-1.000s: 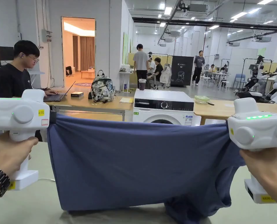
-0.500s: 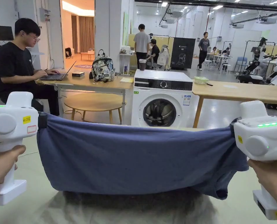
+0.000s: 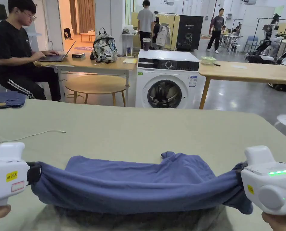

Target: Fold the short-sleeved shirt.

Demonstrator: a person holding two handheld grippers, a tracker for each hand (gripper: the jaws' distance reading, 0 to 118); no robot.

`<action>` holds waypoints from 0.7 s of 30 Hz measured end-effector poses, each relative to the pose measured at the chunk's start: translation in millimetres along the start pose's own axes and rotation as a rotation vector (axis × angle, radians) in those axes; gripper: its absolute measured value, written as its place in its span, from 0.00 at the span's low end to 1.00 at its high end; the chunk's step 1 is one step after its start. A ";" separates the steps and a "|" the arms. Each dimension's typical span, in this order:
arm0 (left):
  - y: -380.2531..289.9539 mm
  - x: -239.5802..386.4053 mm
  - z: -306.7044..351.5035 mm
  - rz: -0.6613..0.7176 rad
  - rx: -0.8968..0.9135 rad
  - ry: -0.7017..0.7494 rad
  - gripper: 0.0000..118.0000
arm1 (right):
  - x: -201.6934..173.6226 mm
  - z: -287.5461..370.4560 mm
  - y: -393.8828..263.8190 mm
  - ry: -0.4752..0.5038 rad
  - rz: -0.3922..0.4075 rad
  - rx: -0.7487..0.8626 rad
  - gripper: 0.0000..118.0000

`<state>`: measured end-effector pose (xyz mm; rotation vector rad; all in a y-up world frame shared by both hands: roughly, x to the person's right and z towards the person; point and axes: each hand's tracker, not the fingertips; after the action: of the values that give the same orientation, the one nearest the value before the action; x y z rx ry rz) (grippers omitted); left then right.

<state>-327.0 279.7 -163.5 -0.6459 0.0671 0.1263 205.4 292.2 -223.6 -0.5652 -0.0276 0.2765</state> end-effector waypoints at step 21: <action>-112.5 -11.8 -42.2 -0.033 -0.459 0.027 0.00 | -2.4 -47.8 -133.8 0.119 0.042 -0.507 0.02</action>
<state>-324.1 164.0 -128.9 -1.1068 0.0537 0.1015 241.5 158.3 -192.7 -1.0866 0.0311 0.2773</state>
